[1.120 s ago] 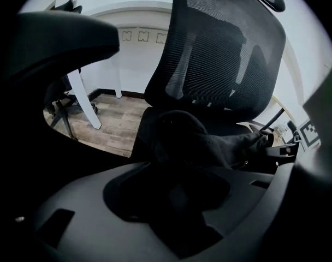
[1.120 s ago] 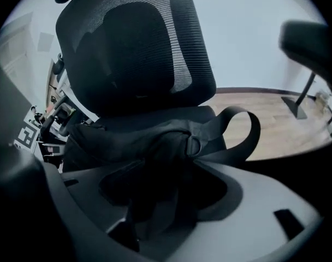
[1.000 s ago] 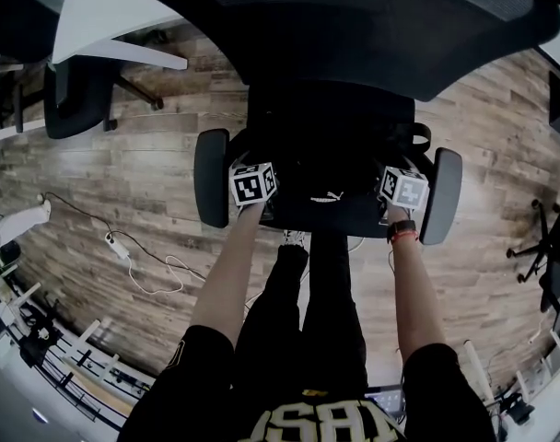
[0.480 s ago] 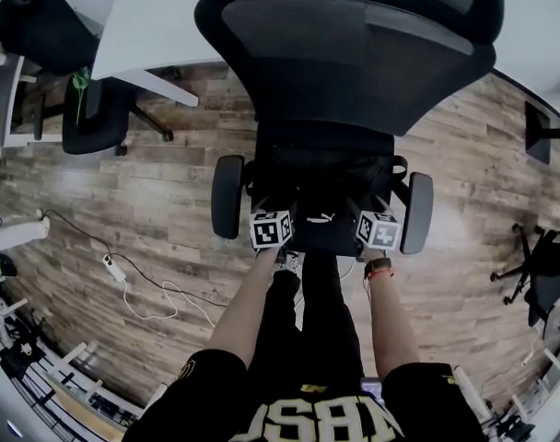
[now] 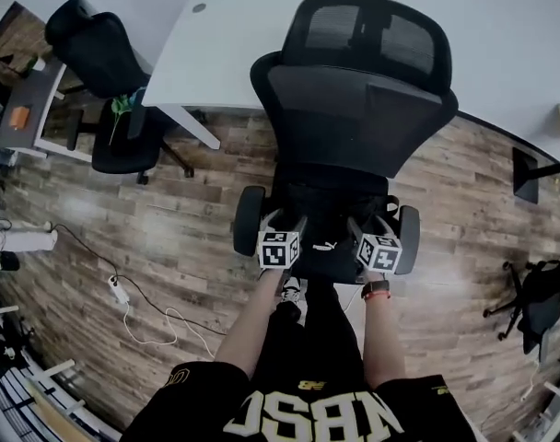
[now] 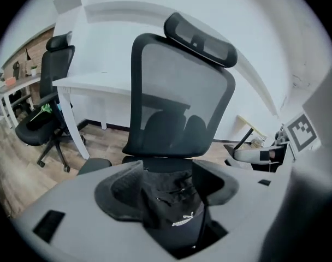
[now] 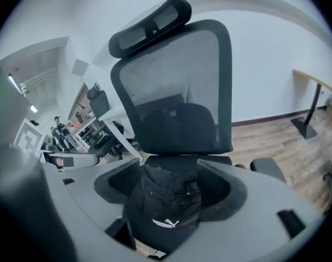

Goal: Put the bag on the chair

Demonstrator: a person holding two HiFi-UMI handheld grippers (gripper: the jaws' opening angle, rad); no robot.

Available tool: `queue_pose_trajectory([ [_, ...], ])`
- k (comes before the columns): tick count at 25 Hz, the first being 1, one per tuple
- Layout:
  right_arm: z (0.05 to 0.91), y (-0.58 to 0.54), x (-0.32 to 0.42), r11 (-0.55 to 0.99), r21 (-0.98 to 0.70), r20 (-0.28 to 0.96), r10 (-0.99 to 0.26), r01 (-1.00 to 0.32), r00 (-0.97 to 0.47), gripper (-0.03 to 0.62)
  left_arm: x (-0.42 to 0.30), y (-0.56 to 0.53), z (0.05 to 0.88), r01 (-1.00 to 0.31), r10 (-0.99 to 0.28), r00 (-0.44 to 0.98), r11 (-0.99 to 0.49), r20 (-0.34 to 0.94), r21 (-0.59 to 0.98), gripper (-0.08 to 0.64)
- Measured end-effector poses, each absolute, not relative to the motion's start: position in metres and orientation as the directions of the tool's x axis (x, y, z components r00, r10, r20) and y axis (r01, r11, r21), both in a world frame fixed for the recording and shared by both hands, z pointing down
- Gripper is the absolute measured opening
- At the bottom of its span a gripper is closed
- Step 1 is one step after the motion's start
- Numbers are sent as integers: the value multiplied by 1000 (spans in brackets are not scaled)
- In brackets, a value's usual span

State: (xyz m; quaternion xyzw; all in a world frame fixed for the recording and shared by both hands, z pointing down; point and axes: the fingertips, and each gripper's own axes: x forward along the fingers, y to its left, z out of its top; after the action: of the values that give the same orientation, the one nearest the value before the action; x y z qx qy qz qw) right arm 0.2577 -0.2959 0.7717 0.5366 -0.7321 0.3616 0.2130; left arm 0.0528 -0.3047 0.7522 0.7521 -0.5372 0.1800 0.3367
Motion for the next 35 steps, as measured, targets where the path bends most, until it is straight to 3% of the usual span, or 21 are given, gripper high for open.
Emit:
queue_pose_trajectory([
  [6,717,-302,248,165,-310,635,-697,-936,-333,336,37,-301,696,-932,-756,342,-195,558,307,299],
  [18,584,-349,254,171,-161,465,-855,-972,-228,308,25,-335,578,-939,-864,335,-277,375,201,273],
  [22,531,-364,256,190,-155,386,-892,-969,-236,298,26,-356,530,-945,-893,325,-292,312,149,228],
  [29,436,-367,252,225,-92,252,-937,-970,-241,253,26,-375,435,-949,-936,313,-302,159,93,162],
  [35,401,-366,248,242,-42,203,-948,-969,-245,164,44,-374,378,-944,-943,328,-329,60,-12,115],
])
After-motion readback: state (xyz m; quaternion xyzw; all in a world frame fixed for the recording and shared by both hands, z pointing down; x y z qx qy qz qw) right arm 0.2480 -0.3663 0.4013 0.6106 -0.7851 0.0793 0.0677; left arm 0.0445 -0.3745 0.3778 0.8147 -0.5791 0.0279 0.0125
